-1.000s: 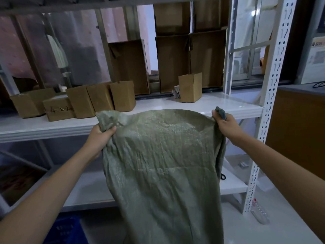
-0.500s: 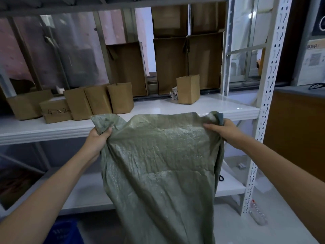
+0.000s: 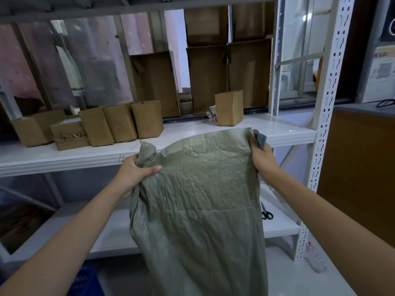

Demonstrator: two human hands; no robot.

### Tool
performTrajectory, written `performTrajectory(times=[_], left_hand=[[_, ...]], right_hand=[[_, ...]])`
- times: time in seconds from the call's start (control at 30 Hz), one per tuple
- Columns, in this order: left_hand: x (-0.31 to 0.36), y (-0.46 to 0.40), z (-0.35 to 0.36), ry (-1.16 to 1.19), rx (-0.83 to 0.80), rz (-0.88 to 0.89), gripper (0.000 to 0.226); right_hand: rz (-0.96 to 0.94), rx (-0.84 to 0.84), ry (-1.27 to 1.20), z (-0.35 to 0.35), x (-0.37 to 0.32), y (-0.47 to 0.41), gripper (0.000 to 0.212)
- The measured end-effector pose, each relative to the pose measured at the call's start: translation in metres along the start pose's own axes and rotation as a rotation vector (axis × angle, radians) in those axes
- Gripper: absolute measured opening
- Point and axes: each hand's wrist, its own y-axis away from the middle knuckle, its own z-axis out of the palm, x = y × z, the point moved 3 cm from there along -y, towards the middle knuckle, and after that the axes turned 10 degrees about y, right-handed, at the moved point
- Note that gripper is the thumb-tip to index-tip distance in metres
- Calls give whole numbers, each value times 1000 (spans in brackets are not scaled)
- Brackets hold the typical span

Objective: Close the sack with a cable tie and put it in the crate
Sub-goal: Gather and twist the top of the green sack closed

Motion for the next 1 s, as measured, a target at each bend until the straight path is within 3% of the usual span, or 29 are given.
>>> performTrajectory(times=[0.2,0.27,0.37,0.53,0.7,0.87,1.0], left_hand=[[-2,1,0,116,55,5,17],[-3,3,2,155,69,2,24],[-6,2,8,214,62,-33,33],[-3,2,23,61,30,5,37],[0,7,35,12,40,32,31],[1,11,47,128,65,-15,24],[3,18,57,192,37,-26,49]], right_hand=[[-91,-281,4,1,-11,14,10],[-110,-369,61,1,-10,17,20],[-111,-356,156,5,-9,18,24],[-81,-341,76,13,-12,21,6],[-120,-265,68,18,-13,25,13],[-142,-217,3,28,-14,32,15],[-131,-207,-4,41,-17,39,29]])
